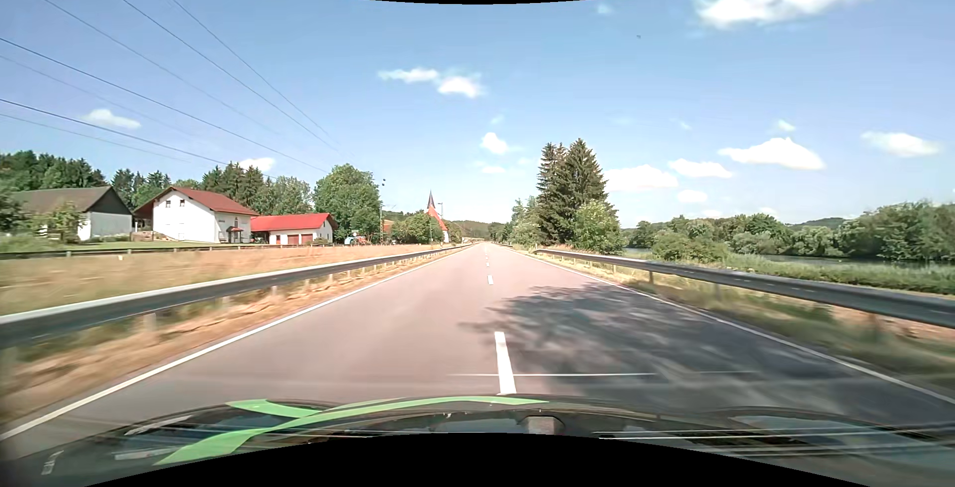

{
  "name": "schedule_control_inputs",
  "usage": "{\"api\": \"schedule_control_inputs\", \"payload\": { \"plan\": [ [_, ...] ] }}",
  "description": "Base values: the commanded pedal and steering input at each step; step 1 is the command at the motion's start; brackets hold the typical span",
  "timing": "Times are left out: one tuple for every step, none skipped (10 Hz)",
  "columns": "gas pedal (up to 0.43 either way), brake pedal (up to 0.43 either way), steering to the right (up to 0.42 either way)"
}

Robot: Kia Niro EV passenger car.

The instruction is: Follow the waypoints while adhering to traffic rules and regulations

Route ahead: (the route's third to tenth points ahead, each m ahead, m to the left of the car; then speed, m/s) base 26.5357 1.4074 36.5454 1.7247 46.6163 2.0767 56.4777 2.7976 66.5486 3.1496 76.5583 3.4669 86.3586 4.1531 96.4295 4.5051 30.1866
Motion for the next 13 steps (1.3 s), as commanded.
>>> {"api": "schedule_control_inputs", "payload": {
  "plan": [
    [0.157, 0.000, -0.005],
    [0.150, 0.000, -0.006],
    [0.150, 0.000, -0.007],
    [0.138, 0.000, -0.007],
    [0.130, 0.000, -0.008],
    [0.130, 0.000, -0.008],
    [0.118, 0.000, -0.008],
    [0.110, 0.000, -0.008],
    [0.098, 0.000, -0.008],
    [0.098, 0.000, -0.008],
    [0.098, 0.000, -0.008],
    [0.098, 0.000, -0.008],
    [0.098, 0.000, -0.008]
  ]
}}
